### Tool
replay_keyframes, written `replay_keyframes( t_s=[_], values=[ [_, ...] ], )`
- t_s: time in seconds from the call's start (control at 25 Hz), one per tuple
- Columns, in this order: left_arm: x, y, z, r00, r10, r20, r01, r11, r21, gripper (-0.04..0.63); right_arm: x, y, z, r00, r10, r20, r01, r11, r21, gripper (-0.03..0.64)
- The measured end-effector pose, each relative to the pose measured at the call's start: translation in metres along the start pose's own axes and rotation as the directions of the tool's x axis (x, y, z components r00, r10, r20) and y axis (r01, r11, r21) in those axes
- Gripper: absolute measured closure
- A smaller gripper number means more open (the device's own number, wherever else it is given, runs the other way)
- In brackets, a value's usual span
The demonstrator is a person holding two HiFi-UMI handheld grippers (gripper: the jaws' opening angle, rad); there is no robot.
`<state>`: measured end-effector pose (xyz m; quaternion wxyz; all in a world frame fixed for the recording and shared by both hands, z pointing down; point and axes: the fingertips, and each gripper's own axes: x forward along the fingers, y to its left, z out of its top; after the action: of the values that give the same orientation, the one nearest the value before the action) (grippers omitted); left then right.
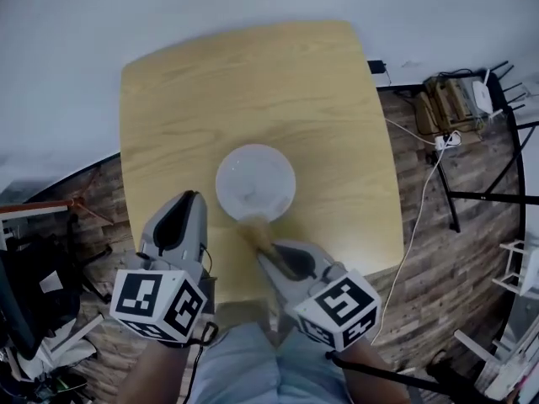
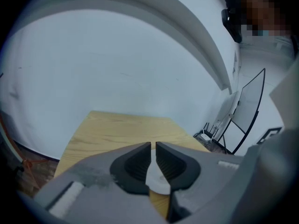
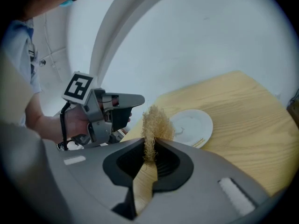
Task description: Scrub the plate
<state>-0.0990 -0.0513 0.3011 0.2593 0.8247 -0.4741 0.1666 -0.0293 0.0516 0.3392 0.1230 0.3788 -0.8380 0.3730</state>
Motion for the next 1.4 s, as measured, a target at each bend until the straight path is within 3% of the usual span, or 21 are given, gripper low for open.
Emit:
replay_keyframes(
  t_s=[0.16,0.32,0.64,0.92,1.4],
  values=[
    [-0.045,-0.029,0.017,0.993,0.018,0.114,-0.024,0.998,0.049,0.544,-0.041,0.013,0.024,0.995,-0.027,0.093,0.034,0.997,-0.074,0.571],
    [-0.097,-0.062,0.031,0.971,0.037,0.235,-0.056,0.996,0.072,0.549,-0.084,0.042,0.05,0.979,-0.047,0.2,0.088,0.976,-0.199,0.571],
    [-0.182,-0.108,0.064,0.892,0.078,0.446,-0.163,0.974,0.157,0.565,-0.144,0.093,0.102,0.9,-0.075,0.43,0.248,0.899,-0.36,0.572],
    [-0.21,-0.115,0.074,0.866,0.079,0.493,-0.179,0.971,0.157,0.574,-0.154,0.126,0.126,0.863,-0.05,0.503,0.293,0.861,-0.416,0.575],
    [-0.224,-0.088,0.092,0.862,0.018,0.506,-0.118,0.979,0.166,0.574,-0.137,0.156,0.144,0.835,-0.084,0.544,0.35,0.844,-0.407,0.575]
  ],
)
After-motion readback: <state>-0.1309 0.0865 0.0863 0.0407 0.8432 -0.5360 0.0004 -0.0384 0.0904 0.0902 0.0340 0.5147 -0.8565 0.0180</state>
